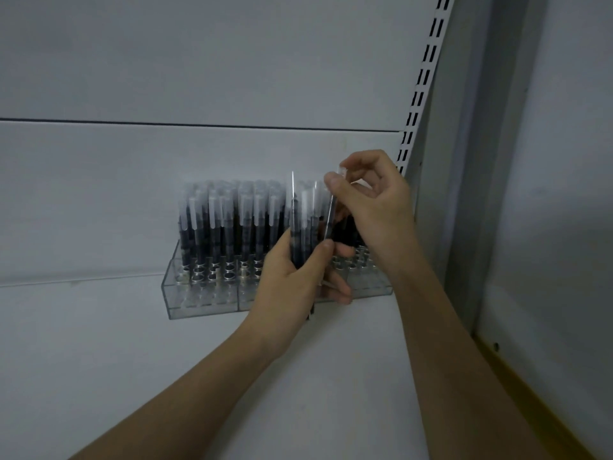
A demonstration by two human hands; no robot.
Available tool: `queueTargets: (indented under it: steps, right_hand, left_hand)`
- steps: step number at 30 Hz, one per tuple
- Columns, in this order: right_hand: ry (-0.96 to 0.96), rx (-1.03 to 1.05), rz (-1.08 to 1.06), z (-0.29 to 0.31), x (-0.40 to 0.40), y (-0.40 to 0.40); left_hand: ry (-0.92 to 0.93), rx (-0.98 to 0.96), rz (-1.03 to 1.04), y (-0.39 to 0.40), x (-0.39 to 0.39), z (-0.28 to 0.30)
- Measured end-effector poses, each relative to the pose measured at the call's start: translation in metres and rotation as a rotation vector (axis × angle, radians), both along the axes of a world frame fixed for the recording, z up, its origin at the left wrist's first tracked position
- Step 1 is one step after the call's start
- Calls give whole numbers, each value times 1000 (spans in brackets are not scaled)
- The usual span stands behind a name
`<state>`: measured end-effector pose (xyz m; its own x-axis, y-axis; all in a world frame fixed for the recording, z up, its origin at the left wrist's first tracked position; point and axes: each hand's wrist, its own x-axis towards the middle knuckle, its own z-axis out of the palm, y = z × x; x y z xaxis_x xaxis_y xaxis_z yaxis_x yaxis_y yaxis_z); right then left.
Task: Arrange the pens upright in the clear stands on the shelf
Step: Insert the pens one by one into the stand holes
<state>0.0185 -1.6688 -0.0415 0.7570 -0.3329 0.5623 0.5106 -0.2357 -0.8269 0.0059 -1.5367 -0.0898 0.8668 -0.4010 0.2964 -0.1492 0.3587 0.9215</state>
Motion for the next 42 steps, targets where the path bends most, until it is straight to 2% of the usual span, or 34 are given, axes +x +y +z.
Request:
queueTargets:
  steps: [5,8,14,18,22,31,36,42]
  right_hand:
    - [48,-27,132,-1,-1,0]
    - [-25,11,79,2,-3,0]
    - [-183,246,-111,8,-3,-17]
    - [-200,62,-280,7,-5,-23]
    - [-163,-108,-284,2,-1,-22]
    - [-67,-244,-212,-3,2,-18]
    - [27,-353,-160,-8,3,-19]
    - [20,-382,-196,-9,3,-22]
  left_hand:
    - [-9,3,54,2,3,-1]
    - [0,-24,49,1,3,-1]
    - [29,-85,135,5,8,0]
    - [-3,-64,215,10,13,0]
    - [-20,-68,238,11,15,1]
    - [-98,29,191,12,14,0]
    - [-81,10,193,12,16,0]
    - [-68,-25,189,14,21,0]
